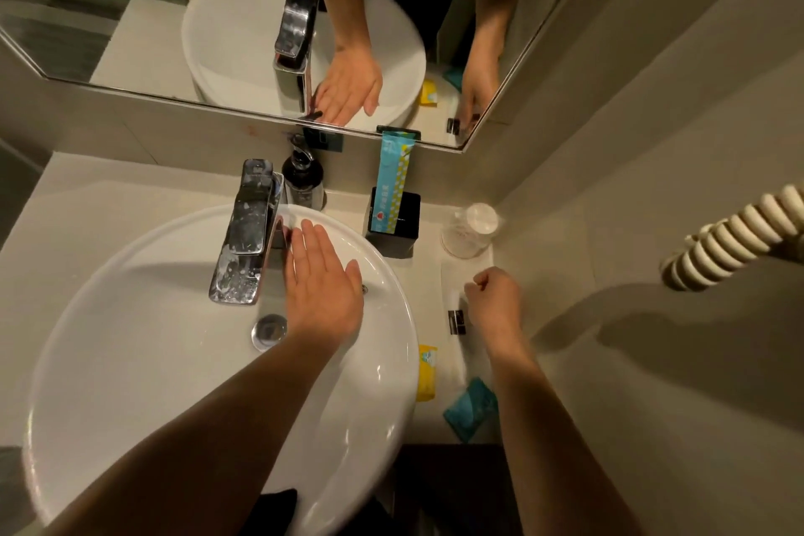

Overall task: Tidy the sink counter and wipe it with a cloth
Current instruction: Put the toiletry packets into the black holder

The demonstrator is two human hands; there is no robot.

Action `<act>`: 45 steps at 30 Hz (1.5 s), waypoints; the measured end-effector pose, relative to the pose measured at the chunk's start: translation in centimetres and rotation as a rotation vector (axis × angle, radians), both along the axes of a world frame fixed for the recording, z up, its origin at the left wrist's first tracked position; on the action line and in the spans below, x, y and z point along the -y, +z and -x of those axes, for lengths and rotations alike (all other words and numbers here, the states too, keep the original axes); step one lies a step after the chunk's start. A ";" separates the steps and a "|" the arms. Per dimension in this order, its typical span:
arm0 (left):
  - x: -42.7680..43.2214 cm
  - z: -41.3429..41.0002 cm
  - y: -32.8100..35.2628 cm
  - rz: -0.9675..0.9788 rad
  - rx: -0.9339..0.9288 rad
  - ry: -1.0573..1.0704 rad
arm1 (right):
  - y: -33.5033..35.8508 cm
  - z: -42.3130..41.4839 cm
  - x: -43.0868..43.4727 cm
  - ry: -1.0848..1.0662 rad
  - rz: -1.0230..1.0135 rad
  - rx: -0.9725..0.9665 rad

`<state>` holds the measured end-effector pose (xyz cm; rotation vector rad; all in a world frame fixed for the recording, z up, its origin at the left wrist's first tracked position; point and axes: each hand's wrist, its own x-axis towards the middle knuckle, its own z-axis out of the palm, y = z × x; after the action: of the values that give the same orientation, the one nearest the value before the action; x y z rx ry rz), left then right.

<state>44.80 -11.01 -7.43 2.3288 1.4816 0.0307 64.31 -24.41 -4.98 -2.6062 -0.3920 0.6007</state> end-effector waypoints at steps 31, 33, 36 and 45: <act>-0.1 -0.1 -0.3 -0.003 0.020 0.008 | 12.2 0.8 -8.7 0.191 -0.771 -0.065; -0.1 0.0 -0.2 0.002 0.021 0.009 | 11.2 0.7 -9.9 0.225 -0.738 -0.084; -0.1 0.0 -0.2 0.010 0.020 0.006 | 9.1 0.5 -10.8 0.280 -0.622 -0.066; -0.1 -0.1 -0.2 0.009 0.018 0.011 | 4.7 0.0 -12.0 0.350 -0.362 -0.006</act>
<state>44.91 -10.87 -7.58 2.3076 1.4826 0.0472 64.36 -12.36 -0.33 -2.2028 -0.8799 0.5849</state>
